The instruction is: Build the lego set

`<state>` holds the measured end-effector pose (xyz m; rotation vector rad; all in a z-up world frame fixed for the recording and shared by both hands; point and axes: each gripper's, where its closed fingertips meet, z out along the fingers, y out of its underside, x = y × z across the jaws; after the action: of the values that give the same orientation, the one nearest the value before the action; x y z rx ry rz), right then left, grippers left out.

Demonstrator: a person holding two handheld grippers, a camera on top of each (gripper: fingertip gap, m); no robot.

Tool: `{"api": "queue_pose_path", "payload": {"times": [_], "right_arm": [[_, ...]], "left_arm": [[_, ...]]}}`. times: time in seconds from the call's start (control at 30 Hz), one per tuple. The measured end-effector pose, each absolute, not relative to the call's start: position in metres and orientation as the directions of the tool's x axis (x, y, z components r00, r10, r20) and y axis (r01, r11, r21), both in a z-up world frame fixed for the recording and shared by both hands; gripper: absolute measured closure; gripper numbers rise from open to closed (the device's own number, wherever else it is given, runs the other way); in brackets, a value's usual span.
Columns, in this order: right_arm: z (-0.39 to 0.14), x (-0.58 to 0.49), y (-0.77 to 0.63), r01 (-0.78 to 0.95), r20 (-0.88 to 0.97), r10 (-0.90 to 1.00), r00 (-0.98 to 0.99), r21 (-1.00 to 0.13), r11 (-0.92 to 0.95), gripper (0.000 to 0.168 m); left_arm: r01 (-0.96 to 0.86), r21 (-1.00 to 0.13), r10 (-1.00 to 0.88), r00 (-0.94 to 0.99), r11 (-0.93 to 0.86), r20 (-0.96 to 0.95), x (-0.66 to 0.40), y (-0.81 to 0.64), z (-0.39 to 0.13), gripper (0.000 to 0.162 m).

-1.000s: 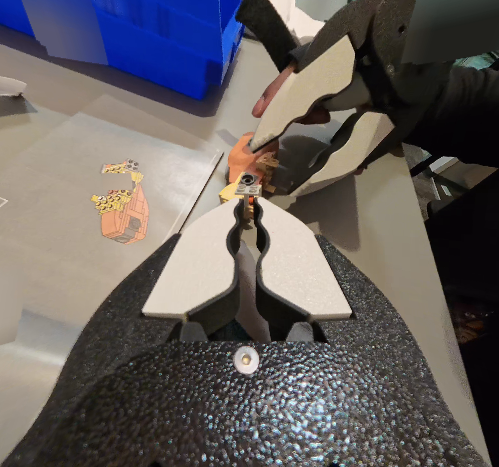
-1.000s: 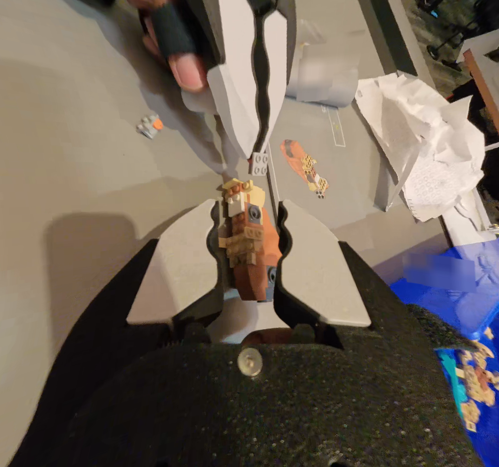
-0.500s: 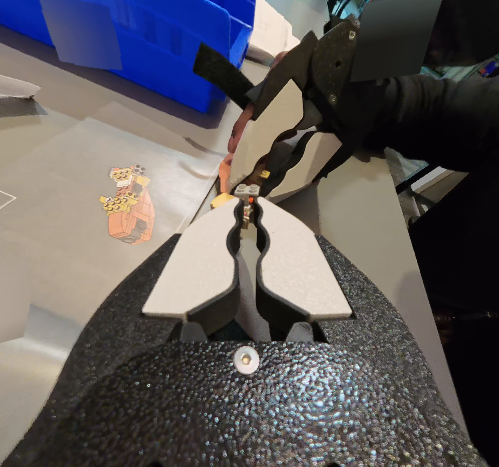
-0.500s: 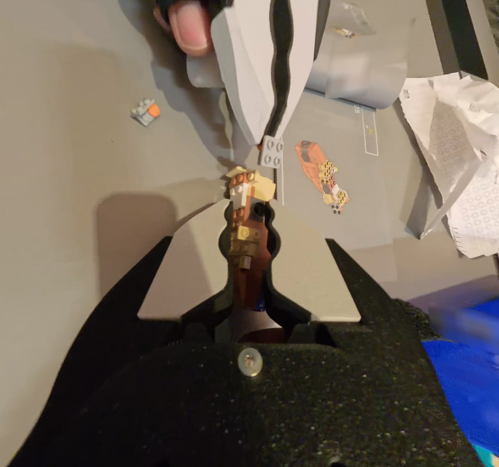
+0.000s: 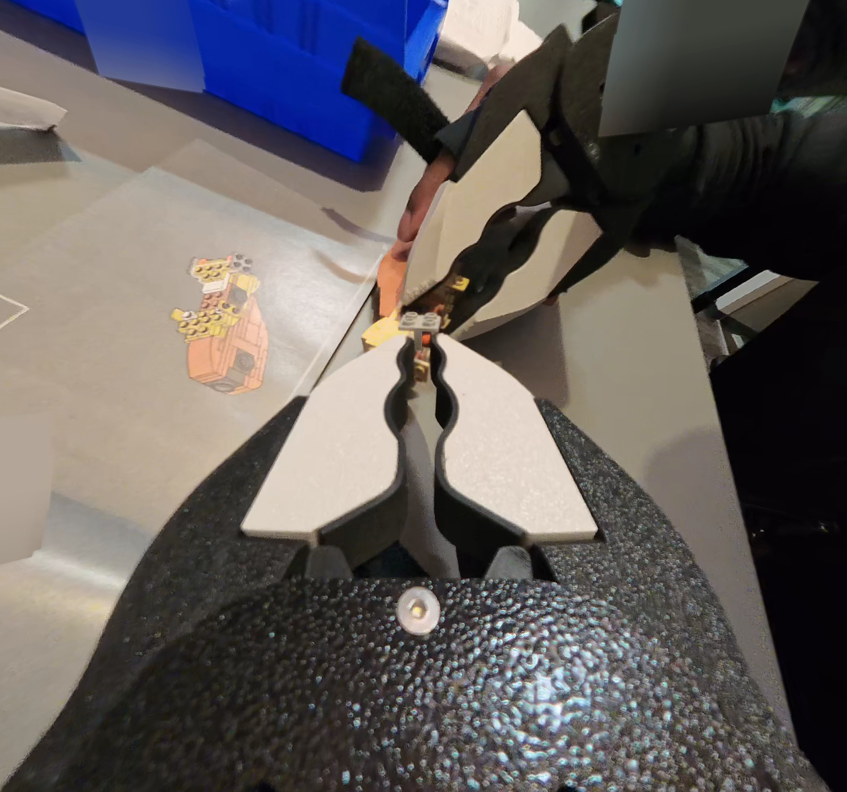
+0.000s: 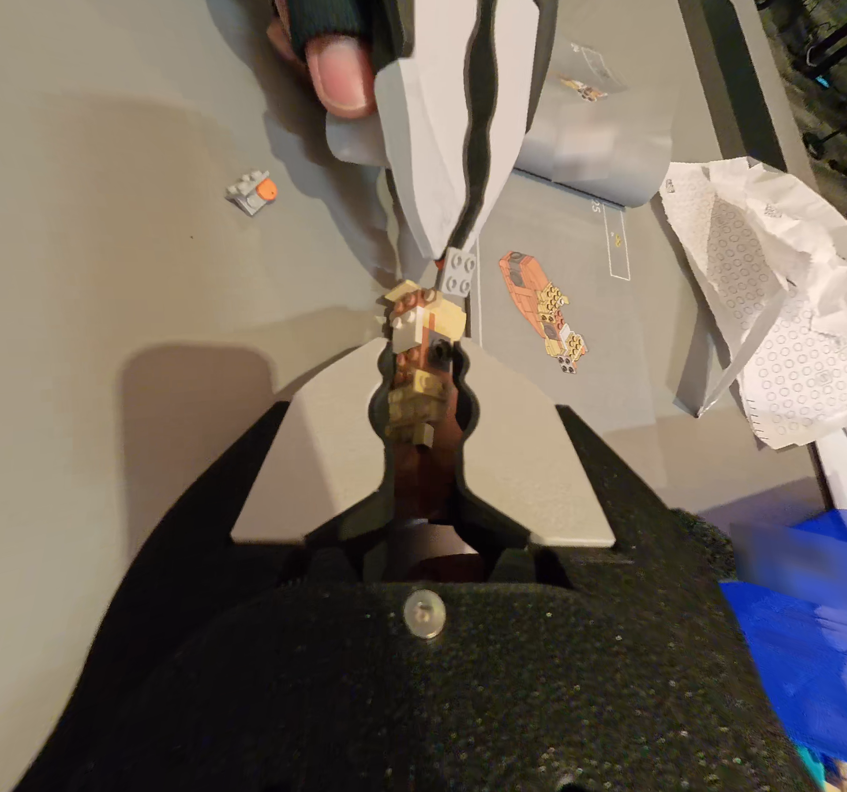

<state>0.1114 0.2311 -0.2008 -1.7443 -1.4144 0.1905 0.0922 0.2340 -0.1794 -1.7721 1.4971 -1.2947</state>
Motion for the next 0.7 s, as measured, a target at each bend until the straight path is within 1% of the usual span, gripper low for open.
{"api": "queue_pose_path", "payload": {"times": [0.1,0.2,0.27,0.4,0.7], "right_arm": [[-0.2030,0.1124,0.2336,0.753,0.411,0.842,0.349,-0.658,0.010,0.135],[-0.2099,0.1134,0.2350,0.768,0.386,0.848,0.362,-0.640,-0.037,0.129],[-0.2109,0.1127,0.2359,0.758,0.355,0.854,0.381,-0.648,-0.069,0.129],[-0.2100,0.1137,0.2393,0.745,0.324,0.852,0.411,-0.659,-0.109,0.133],[-0.2093,0.1139,0.2408,0.738,0.332,0.850,0.408,-0.668,-0.093,0.135]], "left_arm": [[-0.497,-0.825,-0.942,-0.038,-0.270,0.332,0.0931,0.2336,-0.1819,0.156],[-0.505,-0.824,-0.945,-0.046,-0.258,0.324,0.0936,0.2316,-0.1826,0.156],[-0.506,-0.822,-0.944,-0.041,-0.262,0.326,0.0937,0.2325,-0.1825,0.156],[-0.511,-0.815,-0.944,-0.020,-0.273,0.329,0.0929,0.2356,-0.1843,0.156],[-0.515,-0.813,-0.946,-0.013,-0.272,0.325,0.0903,0.2403,-0.1862,0.156]]}}
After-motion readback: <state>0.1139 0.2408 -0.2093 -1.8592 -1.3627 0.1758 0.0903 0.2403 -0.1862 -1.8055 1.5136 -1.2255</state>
